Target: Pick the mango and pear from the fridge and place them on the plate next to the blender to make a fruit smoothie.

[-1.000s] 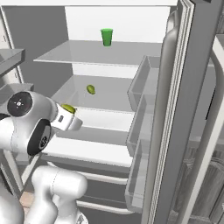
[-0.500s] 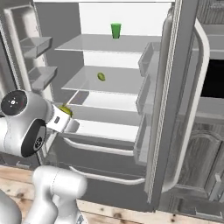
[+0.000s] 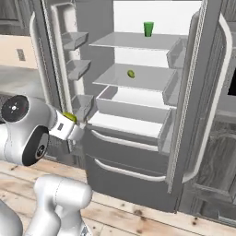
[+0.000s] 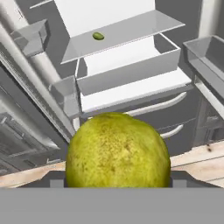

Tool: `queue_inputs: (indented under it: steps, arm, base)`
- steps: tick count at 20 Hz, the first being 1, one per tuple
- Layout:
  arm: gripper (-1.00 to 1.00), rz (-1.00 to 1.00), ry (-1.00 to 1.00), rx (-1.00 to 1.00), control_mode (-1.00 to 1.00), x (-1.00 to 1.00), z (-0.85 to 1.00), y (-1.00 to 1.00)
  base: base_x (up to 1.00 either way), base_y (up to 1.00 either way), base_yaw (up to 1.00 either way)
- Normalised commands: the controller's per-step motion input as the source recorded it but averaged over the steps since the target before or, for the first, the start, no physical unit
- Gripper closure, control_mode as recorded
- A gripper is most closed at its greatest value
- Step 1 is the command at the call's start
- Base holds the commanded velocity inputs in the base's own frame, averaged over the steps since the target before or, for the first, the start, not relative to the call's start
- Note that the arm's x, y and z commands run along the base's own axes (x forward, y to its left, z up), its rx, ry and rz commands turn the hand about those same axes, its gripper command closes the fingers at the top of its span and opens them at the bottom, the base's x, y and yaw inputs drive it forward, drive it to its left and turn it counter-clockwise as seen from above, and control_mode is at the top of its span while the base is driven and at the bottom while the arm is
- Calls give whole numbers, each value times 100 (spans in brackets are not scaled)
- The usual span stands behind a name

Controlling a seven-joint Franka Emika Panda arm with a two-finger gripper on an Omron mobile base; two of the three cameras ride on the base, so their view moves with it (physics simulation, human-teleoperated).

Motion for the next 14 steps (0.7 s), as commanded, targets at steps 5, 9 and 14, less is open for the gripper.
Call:
queue_inputs:
  steps: [5,9,14]
  arm:
    - [100,0,0,0,100,0,0,0]
    - [100,0,0,0,100,0,0,0]
    - [100,0,0,0,100,0,0,0]
  base:
    - [-64,25,72]
    - [-35,33,98]
    - [-19,5,100]
